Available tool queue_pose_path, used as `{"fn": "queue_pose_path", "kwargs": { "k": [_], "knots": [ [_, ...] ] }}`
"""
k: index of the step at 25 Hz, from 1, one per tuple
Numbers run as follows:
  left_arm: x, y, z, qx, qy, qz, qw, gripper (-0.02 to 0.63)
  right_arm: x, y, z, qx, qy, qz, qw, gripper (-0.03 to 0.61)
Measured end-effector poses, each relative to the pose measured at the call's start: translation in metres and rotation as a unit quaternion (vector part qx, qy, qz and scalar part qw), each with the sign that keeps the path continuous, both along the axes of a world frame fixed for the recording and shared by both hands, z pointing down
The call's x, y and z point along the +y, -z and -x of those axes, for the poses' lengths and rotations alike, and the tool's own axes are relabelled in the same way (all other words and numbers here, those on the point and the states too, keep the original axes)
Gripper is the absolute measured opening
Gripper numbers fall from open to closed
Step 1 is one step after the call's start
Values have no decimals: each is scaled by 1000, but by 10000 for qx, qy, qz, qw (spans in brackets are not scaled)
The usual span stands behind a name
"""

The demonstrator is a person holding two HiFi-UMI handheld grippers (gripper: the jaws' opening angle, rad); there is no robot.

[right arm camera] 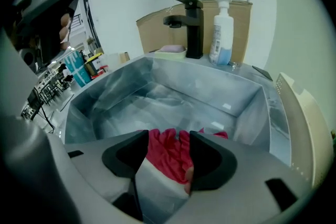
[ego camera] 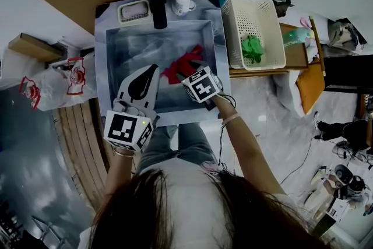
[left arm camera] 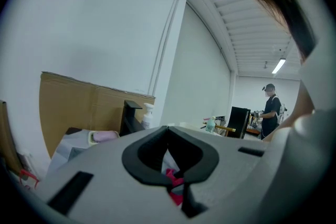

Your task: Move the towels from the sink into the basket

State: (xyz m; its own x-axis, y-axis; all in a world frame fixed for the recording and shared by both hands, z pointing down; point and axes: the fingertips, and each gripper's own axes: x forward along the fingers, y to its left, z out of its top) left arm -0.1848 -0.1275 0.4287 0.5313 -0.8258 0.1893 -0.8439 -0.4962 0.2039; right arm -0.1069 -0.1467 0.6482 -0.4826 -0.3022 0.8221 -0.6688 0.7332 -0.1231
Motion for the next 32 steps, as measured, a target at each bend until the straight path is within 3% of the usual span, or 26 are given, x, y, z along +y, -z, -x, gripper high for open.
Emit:
{"fn": "queue_pose_path", "kwargs": {
  "k": [14, 23, 32],
  "knots": [
    [-6, -13, -11, -37, -51, 83, 9999, 8, 0, -52, -6, 529, 66, 423, 9977, 301],
    [-10, -22, -16, -23, -94, 182, 9998, 8, -3, -86, -12, 668, -240, 701, 9950, 315],
    [-12, -28, -19, 19, -127, 264, 9996, 8, -9, -91, -16, 685, -569, 539, 9946, 309]
  ]
}}
